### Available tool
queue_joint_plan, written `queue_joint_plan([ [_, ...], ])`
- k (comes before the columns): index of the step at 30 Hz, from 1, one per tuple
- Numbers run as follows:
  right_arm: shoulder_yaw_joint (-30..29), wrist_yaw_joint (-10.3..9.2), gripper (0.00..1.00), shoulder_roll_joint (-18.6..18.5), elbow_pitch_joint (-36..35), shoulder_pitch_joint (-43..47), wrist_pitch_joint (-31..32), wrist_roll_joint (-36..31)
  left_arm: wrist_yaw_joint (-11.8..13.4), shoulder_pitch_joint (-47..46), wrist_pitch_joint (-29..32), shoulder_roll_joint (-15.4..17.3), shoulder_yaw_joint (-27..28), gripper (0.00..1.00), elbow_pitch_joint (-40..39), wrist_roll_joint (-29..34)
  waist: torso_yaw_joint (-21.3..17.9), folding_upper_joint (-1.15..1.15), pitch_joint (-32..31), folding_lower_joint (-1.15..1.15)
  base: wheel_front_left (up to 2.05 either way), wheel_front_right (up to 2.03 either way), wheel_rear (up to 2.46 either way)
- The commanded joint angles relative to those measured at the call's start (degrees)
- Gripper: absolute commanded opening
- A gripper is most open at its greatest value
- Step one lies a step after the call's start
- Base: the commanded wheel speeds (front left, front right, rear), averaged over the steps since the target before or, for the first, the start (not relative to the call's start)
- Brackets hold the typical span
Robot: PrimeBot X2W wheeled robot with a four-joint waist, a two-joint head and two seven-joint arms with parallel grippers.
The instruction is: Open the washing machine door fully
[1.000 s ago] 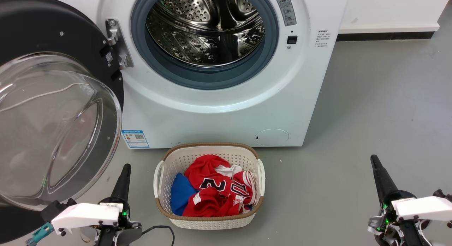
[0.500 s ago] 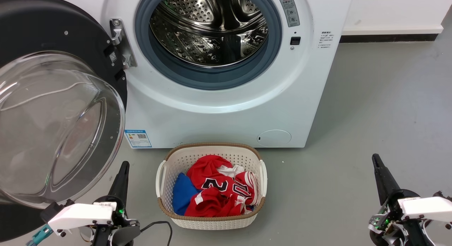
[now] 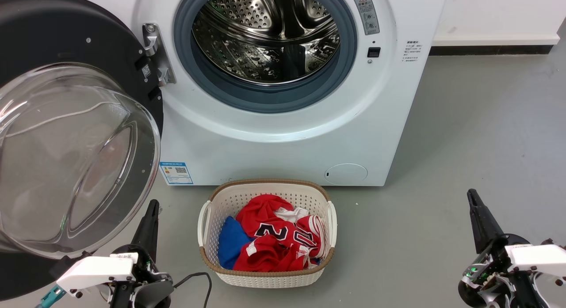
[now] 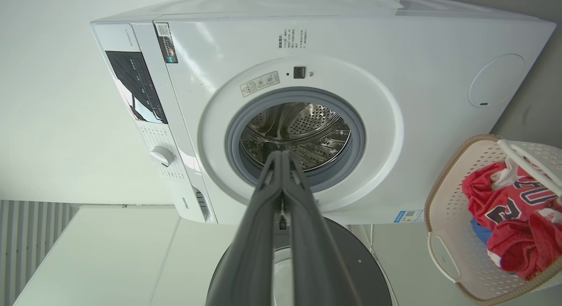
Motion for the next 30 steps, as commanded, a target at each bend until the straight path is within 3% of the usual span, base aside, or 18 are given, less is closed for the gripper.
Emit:
queue_joint_plan([
  [1, -0.2, 0.00, 0.00, 0.2, 0.1, -0.7, 0.2, 0.7, -0.2, -0.5, 0.3, -0.2, 0.4, 0.00, -0.2, -0.6, 0.0, 0.00, 0.0, 0.00, 0.00, 0.00, 0.00],
  [30, -0.4, 0.00, 0.00, 0.4, 0.1, -0.7, 0.4, 0.3, -0.2, -0.4, 0.2, -0.2, 0.3, 0.00, -0.2, -0.5, 0.0, 0.00, 0.0, 0.00, 0.00, 0.00, 0.00],
])
